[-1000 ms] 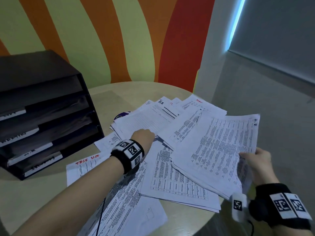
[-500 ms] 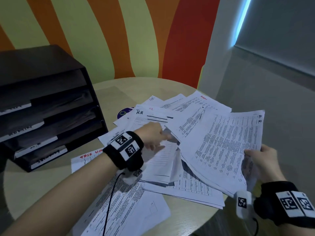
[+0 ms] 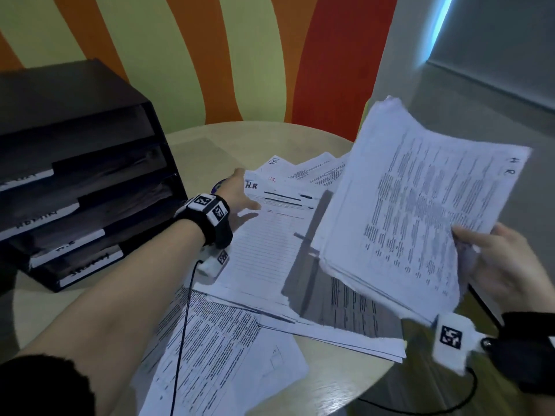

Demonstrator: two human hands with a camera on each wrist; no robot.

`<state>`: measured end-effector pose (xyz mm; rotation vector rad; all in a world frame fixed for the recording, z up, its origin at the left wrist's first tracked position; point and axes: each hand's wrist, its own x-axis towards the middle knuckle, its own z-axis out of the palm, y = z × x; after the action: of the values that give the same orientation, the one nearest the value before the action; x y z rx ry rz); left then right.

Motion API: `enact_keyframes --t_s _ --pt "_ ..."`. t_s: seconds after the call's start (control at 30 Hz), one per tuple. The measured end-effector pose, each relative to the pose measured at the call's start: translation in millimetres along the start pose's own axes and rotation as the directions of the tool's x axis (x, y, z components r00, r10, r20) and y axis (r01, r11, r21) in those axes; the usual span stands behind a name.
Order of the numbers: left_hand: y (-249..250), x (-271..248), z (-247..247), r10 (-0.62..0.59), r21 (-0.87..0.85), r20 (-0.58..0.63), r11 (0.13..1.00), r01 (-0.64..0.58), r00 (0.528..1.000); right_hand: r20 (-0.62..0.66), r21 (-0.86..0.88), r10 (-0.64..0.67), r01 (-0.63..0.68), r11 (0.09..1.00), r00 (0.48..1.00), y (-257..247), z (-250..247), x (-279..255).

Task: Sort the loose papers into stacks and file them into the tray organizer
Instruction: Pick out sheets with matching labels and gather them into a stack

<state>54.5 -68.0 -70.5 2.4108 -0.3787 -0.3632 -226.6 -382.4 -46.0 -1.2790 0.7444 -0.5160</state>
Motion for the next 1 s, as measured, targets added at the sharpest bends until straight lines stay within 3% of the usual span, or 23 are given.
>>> enact_keyframes --t_s 0.07,0.17,0.23,0.33,0.6,0.73,0.83,0.9,1.0 --pt "0.9 6.9 0.9 -0.003 -0.02 0.022 1.0 0.004 1.0 0.047 -0.185 0.052 -0.043 0.982 0.998 12.1 10.1 -4.0" --pt "-2.7 14.9 3.6 -0.027 0.051 0.023 0.998 0.025 0.999 0.087 -0.489 0.073 -0.021 0.872 0.993 34.3 22.3 -3.4" --pt "-8.4 20.8 6.3 -0.063 0.125 0.051 0.991 0.057 0.997 0.08 -0.568 0.097 -0.035 0.823 0.992 45.8 24.9 2.5" --pt "-17.3 28.3 8.0 -0.103 0.131 0.078 0.987 0.092 0.992 0.062 -0.571 0.135 -0.076 0.818 0.989 51.7 23.4 8.5" --pt "-27.2 43.5 13.9 -0.061 0.141 -0.072 0.988 0.071 0.996 0.049 -0.521 0.125 -0.082 0.85 0.991 58.4 24.8 7.9" --pt "-24.6 37.4 15.0 -0.003 -0.053 -0.191 0.999 -0.008 0.982 0.05 -0.509 0.124 -0.081 0.857 0.991 60.6 24.3 7.7" --pt "-18.4 29.2 14.1 -0.033 -0.321 -0.298 0.945 -0.067 0.954 0.032 -0.498 0.111 -0.08 0.863 0.993 62.9 24.8 6.7" --pt "-23.1 28.3 9.7 -0.113 -0.451 -0.219 0.893 0.002 0.969 0.024 -0.482 0.089 -0.067 0.874 0.996 62.2 25.9 3.4" --pt "-21.9 8.0 2.1 -0.067 -0.355 0.052 0.931 0.081 0.996 0.011 -0.451 0.059 -0.048 0.891 0.998 62.5 27.8 1.2"
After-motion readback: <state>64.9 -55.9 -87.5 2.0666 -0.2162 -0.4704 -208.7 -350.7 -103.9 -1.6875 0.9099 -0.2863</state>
